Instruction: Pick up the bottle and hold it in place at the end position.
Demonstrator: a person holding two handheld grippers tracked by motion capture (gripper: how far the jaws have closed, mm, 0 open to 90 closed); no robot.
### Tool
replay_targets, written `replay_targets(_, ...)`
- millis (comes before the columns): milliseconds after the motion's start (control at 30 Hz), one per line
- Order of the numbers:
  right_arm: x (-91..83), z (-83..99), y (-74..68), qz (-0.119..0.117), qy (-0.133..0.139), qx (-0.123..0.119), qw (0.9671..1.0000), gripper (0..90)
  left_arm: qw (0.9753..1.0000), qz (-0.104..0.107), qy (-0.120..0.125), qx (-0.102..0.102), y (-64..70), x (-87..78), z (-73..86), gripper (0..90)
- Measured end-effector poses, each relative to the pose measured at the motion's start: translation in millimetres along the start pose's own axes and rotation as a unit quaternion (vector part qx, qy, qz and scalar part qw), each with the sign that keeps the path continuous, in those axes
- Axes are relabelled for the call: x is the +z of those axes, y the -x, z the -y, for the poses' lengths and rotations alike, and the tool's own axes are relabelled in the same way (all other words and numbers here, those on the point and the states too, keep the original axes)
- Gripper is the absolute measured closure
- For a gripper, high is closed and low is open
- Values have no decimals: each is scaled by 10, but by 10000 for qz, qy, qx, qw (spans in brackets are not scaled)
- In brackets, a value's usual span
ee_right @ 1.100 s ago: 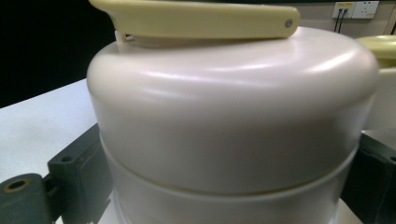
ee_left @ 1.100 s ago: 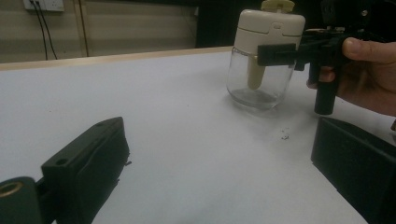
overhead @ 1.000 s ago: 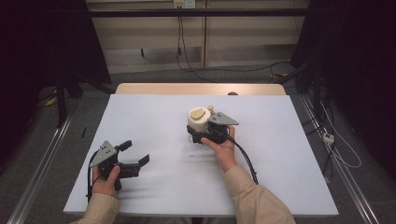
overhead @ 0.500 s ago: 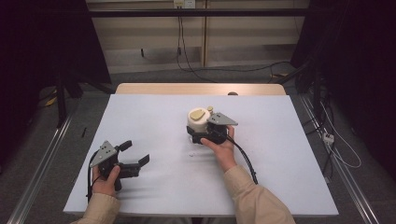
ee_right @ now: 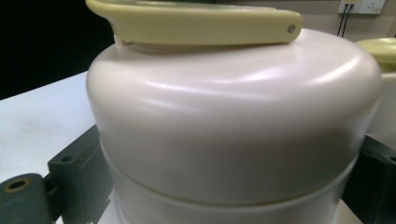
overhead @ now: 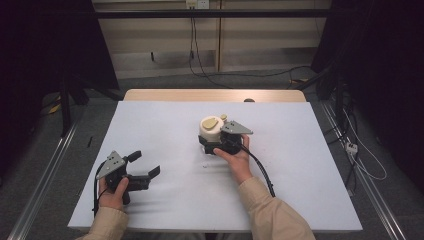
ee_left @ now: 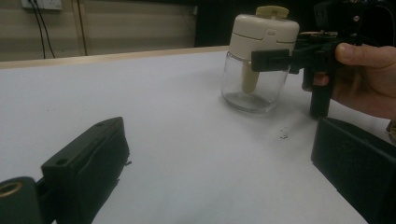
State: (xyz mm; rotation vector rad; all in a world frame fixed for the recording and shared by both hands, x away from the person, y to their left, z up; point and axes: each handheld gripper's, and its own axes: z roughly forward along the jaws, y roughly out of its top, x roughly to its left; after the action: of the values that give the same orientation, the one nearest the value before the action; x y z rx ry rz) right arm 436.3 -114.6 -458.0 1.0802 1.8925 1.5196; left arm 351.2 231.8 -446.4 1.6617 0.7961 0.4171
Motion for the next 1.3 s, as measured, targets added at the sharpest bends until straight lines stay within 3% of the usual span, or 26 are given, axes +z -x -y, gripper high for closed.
replay_targets(833, 6, 11, 7, 12, -29, -82, 10000, 57, 10000, 13, -6, 13, 2, 2, 2, 33)
replay_targets(1300, -9, 11, -10, 7, -125, -253, 9996, 56, 10000, -11, 20, -66, 11, -3, 1, 33)
